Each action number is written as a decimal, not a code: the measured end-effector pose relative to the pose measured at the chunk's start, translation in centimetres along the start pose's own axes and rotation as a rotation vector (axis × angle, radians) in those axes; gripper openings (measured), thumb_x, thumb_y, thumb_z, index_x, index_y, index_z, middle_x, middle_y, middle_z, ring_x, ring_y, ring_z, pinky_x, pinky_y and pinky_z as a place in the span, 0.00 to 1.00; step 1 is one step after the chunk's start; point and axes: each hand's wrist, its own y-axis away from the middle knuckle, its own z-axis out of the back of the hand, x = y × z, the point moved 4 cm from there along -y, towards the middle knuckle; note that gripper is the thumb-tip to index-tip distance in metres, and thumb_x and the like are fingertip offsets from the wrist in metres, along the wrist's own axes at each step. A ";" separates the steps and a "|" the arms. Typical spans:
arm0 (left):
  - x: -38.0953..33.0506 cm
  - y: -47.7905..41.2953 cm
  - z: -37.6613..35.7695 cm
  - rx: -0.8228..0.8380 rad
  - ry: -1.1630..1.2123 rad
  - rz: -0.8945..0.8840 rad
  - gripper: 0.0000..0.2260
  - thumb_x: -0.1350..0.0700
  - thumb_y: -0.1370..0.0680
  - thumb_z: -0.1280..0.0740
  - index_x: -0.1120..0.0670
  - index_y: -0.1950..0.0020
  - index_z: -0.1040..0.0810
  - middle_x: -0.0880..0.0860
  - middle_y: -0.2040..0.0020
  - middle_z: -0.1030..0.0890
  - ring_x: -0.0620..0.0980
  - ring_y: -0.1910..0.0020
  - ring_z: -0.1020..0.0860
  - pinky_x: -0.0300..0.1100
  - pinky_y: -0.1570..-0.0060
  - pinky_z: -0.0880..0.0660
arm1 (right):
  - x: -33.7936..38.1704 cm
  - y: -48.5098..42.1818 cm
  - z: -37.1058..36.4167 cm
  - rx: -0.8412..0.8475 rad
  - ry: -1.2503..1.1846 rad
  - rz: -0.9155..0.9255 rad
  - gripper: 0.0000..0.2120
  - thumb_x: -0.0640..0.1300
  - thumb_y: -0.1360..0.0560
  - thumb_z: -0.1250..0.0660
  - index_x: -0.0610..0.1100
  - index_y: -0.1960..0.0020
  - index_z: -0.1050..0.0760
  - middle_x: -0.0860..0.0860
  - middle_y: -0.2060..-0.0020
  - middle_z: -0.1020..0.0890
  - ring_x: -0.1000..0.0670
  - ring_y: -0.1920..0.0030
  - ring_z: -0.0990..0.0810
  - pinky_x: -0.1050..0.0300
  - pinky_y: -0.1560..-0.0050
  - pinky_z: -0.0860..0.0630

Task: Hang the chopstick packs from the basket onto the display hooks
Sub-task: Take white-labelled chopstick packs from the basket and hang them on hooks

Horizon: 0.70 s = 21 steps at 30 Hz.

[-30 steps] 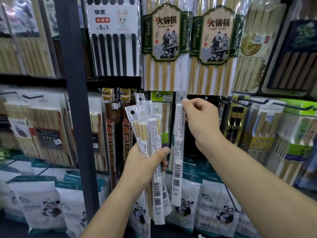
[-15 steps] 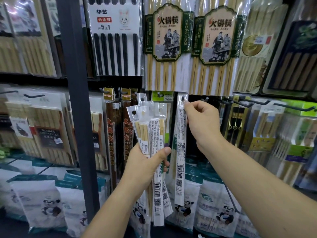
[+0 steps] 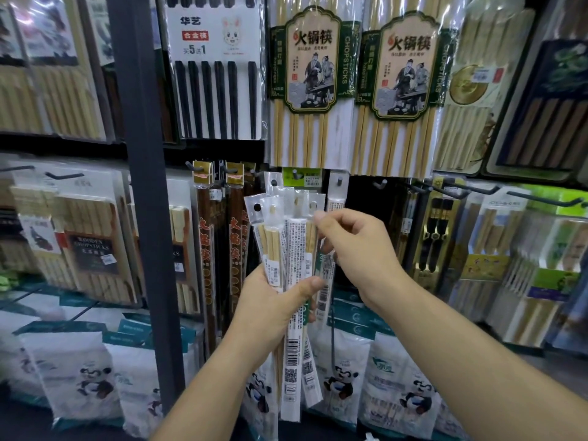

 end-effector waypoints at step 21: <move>1.0 -0.3 0.5 -0.058 0.011 0.030 0.16 0.38 0.28 0.25 0.48 0.51 0.19 0.52 0.70 0.22 0.49 0.72 0.23 0.42 0.71 0.23 | 0.5 -3.4 1.6 -0.228 -0.103 -0.051 0.14 0.43 0.20 0.33 0.33 0.59 0.23 0.52 0.74 0.28 0.54 0.71 0.31 0.64 0.70 0.30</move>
